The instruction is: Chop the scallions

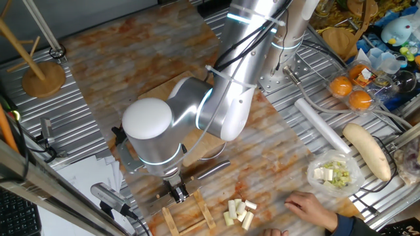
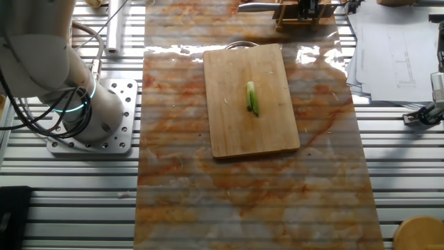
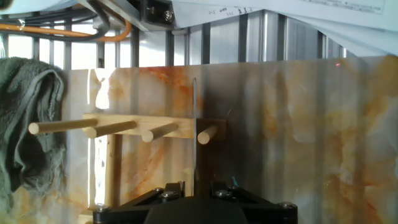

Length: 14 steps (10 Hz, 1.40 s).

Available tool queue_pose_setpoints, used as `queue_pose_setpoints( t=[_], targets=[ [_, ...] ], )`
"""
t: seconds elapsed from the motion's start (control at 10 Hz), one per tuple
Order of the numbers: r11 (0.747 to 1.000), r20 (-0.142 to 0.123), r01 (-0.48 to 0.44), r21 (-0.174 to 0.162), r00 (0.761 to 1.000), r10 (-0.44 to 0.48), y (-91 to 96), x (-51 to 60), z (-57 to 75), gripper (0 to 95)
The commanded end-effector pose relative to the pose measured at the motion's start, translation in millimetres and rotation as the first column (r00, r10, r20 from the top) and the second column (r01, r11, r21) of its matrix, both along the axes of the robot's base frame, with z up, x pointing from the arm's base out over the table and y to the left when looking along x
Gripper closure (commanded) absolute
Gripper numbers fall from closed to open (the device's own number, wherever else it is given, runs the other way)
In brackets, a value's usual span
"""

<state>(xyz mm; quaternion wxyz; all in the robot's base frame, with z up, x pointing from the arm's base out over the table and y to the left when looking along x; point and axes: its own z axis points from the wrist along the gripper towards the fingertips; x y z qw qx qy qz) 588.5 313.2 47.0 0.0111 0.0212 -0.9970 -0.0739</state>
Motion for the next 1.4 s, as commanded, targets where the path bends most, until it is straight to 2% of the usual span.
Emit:
queue_pose_setpoints(
  t=[0.1, 1.1, 1.2, 1.4],
  targets=[
    [1.0, 0.003, -0.001, -0.003, 1.0, 0.001, 0.6, 0.4, -2.9, 76.0],
    [1.0, 0.013, -0.005, -0.011, 1.0, 0.005, 1.2, -0.5, -11.1, 76.0],
    [1.0, 0.016, 0.005, -0.009, 1.0, -0.004, 1.2, -0.5, -11.1, 95.0],
    [1.0, 0.02, 0.008, -0.009, 1.0, -0.008, 1.2, -0.5, -11.1, 95.0]
  ],
)
